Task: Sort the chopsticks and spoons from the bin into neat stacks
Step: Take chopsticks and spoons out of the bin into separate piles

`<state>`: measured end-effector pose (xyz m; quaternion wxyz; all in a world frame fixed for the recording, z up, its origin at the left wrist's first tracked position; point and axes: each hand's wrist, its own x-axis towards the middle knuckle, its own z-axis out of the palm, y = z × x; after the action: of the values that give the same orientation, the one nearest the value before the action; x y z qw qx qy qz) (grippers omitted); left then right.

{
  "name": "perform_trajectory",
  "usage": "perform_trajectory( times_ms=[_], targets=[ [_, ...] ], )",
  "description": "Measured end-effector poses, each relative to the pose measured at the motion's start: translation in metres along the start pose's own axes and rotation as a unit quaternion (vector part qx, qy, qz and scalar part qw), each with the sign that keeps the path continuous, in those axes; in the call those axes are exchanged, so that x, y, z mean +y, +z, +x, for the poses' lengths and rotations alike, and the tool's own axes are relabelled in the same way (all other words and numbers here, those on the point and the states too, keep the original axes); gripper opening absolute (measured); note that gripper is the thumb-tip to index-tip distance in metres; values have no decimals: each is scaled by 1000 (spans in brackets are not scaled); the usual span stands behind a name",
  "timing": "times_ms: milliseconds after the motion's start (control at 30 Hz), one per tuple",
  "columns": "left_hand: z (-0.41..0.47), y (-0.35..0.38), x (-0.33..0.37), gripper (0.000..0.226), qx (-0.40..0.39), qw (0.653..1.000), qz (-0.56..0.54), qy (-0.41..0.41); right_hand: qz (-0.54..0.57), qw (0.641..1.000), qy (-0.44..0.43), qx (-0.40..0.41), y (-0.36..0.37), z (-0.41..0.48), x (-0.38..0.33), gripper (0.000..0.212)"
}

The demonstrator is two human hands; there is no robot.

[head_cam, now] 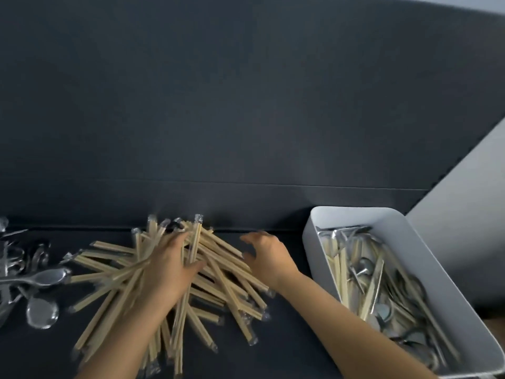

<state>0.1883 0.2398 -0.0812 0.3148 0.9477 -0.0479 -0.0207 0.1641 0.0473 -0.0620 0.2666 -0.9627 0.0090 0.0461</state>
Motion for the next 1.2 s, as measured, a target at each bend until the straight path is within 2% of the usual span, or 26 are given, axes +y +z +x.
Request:
perform_trajectory(
  times_ms=[167,300,533,800,867,967,1067,1200],
  targets=[
    [1,13,23,58,-20,996,-15,81,24,993,-33,110,-40,-31,25,34],
    [-4,24,57,53,-36,990,-28,132,8,986,46,159,-75,-59,76,32],
    [-12,57,136,45,-70,972,-58,218,-34,971,184,146,-109,-95,159,34],
    [-37,105,219,52,-162,950,-39,265,-37,986,145,73,-117,-92,196,42],
    [-43,120,233,59,-197,947,16,254,-39,988,139,62,-123,-90,205,46],
    [-48,146,244,64,-259,938,135,184,-36,989,133,56,-133,-89,218,52],
    [-48,163,252,50,-278,927,228,107,-33,991,120,48,-143,-90,227,55],
    [-54,178,255,33,-313,912,263,31,-32,994,94,42,-150,-91,238,49]
  ],
)
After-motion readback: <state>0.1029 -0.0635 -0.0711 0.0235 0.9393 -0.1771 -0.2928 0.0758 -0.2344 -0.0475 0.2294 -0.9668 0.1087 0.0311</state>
